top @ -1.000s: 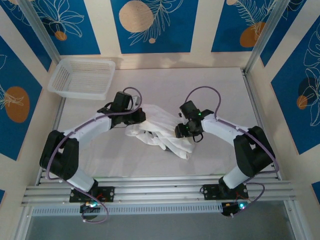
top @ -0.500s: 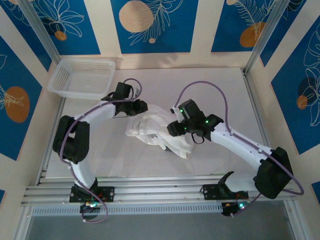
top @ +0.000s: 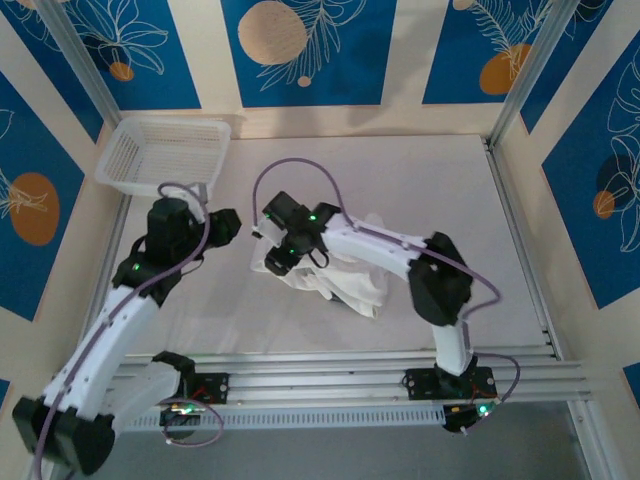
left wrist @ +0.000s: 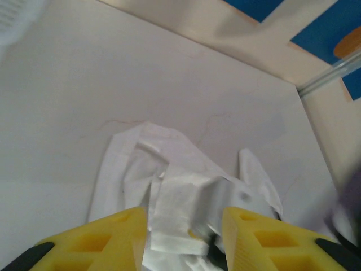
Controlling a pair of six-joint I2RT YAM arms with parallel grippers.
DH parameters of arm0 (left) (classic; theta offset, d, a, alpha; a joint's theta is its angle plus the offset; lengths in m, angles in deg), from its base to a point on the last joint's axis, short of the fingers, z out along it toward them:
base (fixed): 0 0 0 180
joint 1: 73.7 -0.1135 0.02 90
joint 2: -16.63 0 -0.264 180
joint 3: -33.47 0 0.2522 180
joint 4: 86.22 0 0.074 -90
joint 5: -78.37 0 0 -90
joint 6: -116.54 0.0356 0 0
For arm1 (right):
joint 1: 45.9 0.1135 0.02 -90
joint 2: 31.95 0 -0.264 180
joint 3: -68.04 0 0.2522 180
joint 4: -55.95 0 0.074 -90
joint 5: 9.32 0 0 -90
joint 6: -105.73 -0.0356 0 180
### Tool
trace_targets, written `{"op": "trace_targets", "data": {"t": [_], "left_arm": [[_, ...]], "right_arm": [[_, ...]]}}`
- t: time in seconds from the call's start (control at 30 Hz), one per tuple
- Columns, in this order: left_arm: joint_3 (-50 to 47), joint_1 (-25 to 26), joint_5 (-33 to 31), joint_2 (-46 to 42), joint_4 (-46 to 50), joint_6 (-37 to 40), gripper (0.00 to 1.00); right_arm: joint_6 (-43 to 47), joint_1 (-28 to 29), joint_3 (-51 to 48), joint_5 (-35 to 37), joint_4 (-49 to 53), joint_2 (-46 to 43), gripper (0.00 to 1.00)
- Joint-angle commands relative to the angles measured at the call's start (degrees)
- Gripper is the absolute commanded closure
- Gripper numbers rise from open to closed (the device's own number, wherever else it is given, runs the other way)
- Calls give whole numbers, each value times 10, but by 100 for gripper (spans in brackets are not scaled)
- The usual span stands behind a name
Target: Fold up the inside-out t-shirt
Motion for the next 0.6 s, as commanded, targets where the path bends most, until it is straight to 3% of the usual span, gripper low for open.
{"op": "trace_targets", "data": {"t": [0.0, 0.23, 0.4, 0.57], "left_arm": [[-36, -4, -48, -28, 59, 0, 60], [-51, -4, -40, -39, 61, -6, 59], [-54, -4, -31, -28, 51, -8, 59], [-53, -4, -23, -17, 45, -9, 58]], "right_arm": [[18, -5, 72, -24, 118, 57, 45], [27, 4, 155, 41, 147, 140, 40], [48, 16, 151, 117, 148, 158, 41], [50, 16, 144, 121, 133, 158, 58]]}}
